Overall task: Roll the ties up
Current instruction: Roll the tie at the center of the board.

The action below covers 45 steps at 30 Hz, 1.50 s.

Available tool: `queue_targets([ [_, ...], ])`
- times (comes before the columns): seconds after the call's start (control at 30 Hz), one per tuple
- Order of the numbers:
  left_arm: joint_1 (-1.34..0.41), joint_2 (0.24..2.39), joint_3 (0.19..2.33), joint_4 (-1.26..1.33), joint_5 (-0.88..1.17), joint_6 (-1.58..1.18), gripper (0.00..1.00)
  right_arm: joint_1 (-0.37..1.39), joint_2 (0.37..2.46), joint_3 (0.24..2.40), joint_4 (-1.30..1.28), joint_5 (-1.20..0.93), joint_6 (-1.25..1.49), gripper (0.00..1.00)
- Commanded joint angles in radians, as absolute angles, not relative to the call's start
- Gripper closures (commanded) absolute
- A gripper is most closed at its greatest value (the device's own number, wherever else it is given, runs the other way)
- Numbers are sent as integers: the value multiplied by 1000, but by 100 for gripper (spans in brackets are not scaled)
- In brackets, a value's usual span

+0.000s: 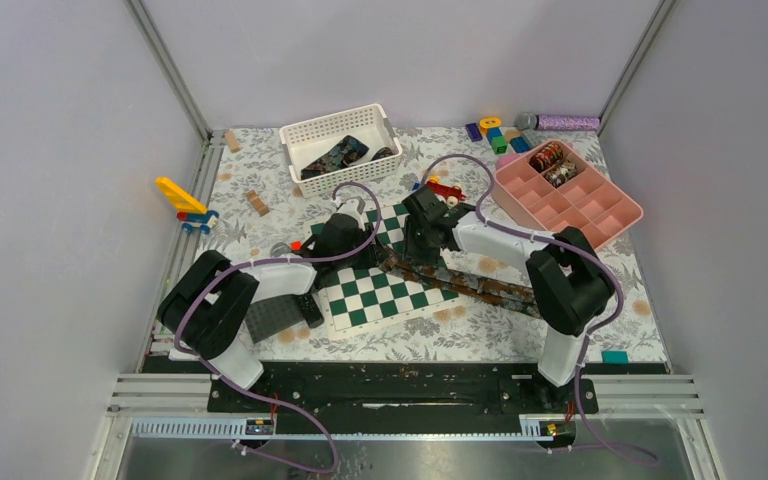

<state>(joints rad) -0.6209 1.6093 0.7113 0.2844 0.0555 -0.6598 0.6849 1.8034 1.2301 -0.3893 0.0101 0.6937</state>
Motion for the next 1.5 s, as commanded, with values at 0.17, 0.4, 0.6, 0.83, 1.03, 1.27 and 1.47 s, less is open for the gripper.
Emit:
queue_targets([
  [0.17, -626, 1579, 707, 351, 47, -673, 67, 711, 1883, 1292, -485, 109, 708, 58],
  [0.4, -625, 1583, 704, 358, 52, -677, 67, 711, 1895, 1300, -483, 124, 708, 58],
  [0.6, -626, 1583, 700, 359, 55, -678, 67, 712, 1861, 1291, -452, 143, 723, 58],
  [0.83, -626, 1580, 694, 363, 56, -678, 67, 709, 1899, 1321, -448, 152, 725, 58],
  [1.03, -626, 1583, 690, 368, 61, -680, 68, 709, 1955, 1331, -447, 145, 723, 61],
  [1.27, -627, 1583, 690, 369, 63, -680, 69, 710, 1971, 1312, -448, 140, 718, 71],
  [1.47, -627, 1577, 687, 367, 60, -680, 69, 710, 1981, 1308, -448, 127, 708, 87],
])
